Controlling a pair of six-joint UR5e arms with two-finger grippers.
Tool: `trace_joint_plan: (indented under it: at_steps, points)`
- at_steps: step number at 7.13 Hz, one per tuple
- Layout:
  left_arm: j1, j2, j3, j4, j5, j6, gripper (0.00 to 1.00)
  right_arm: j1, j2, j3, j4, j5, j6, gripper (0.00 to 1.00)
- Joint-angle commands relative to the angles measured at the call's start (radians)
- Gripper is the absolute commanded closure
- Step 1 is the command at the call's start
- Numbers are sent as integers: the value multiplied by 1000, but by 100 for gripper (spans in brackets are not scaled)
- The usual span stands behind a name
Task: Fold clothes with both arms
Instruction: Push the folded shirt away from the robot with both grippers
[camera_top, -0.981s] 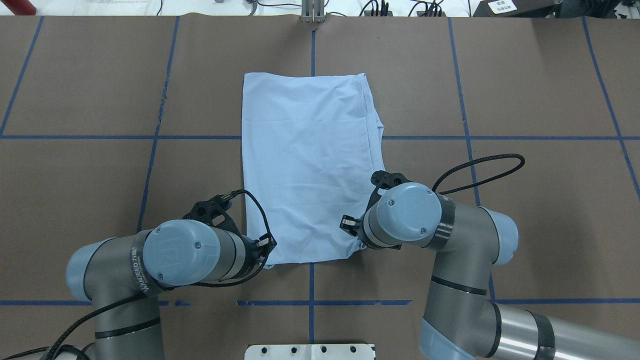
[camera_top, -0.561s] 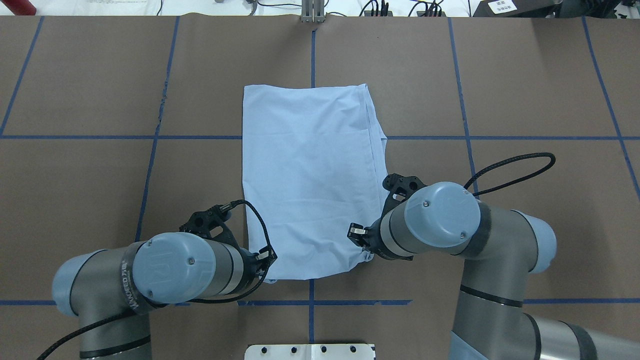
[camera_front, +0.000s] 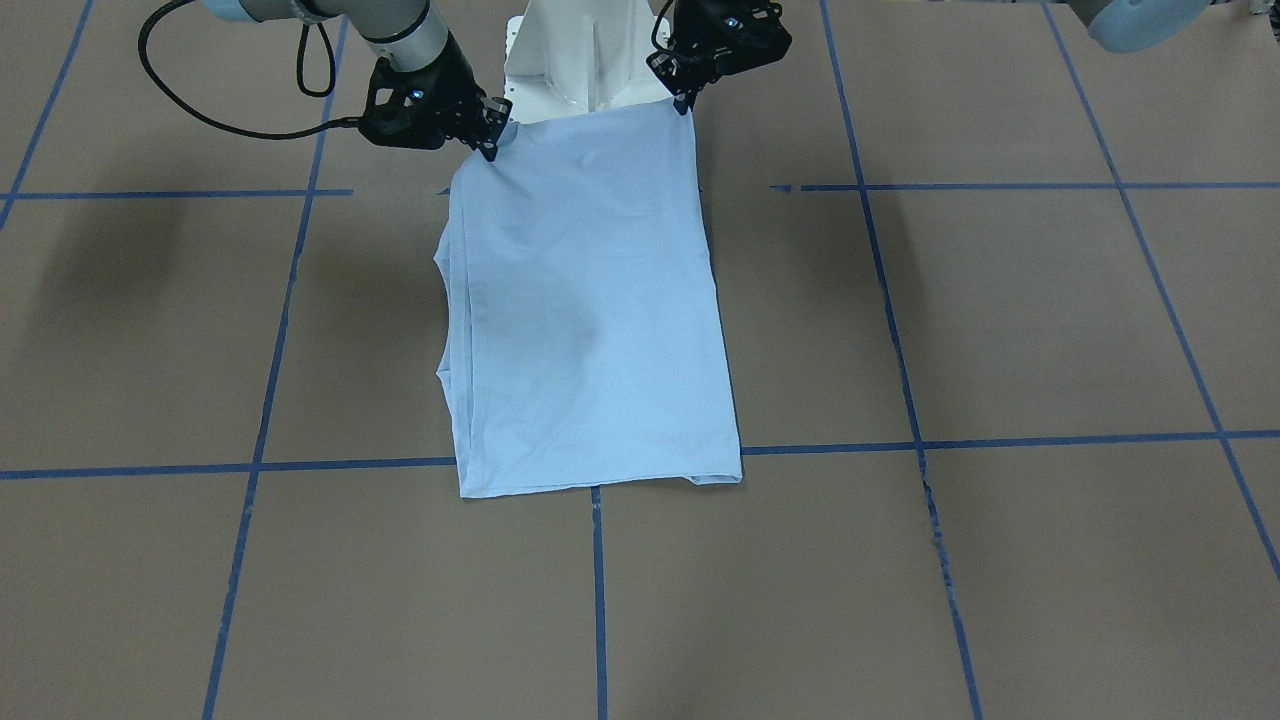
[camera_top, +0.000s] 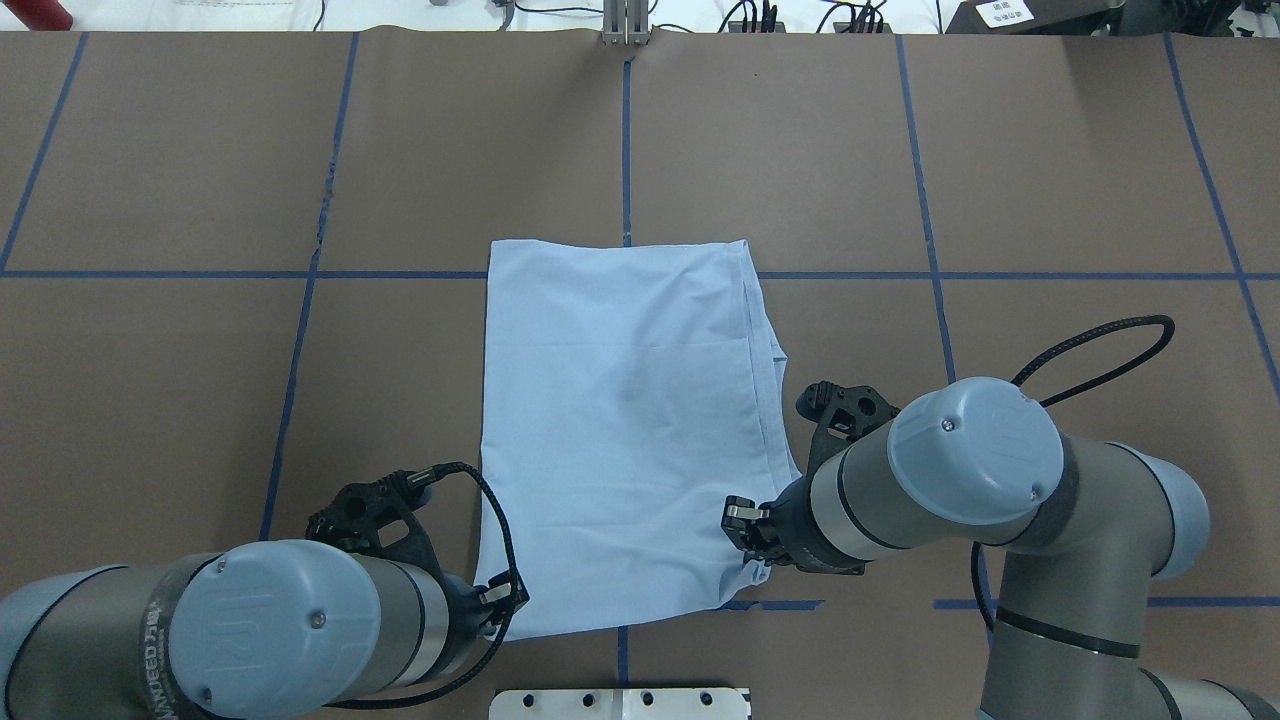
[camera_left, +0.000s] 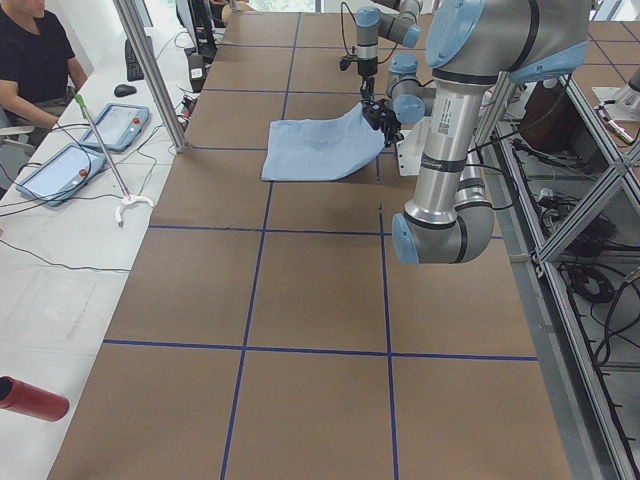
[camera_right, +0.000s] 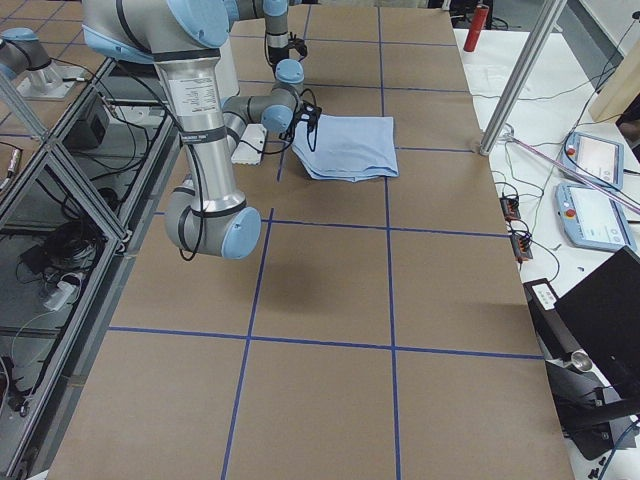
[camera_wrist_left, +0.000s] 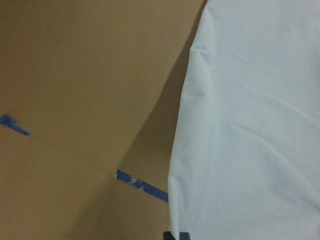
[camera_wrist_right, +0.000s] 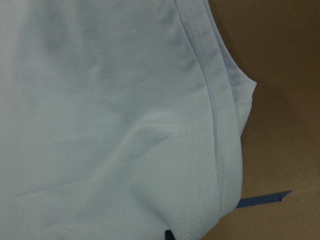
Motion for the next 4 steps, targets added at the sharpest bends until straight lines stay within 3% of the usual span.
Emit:
trace_joint_plan:
  at_steps: [1,2,4]
  points:
    - [-85,-19,56,-14,1,71,100,99,79,-105,5,1,-32,100]
    - [-189,-37,100,-37,-2,146,100,169,122,-177,3,1,-63,100]
    - [-361,-107,340,-237,-63,216,100,269,287,-396,32,10,-61,100]
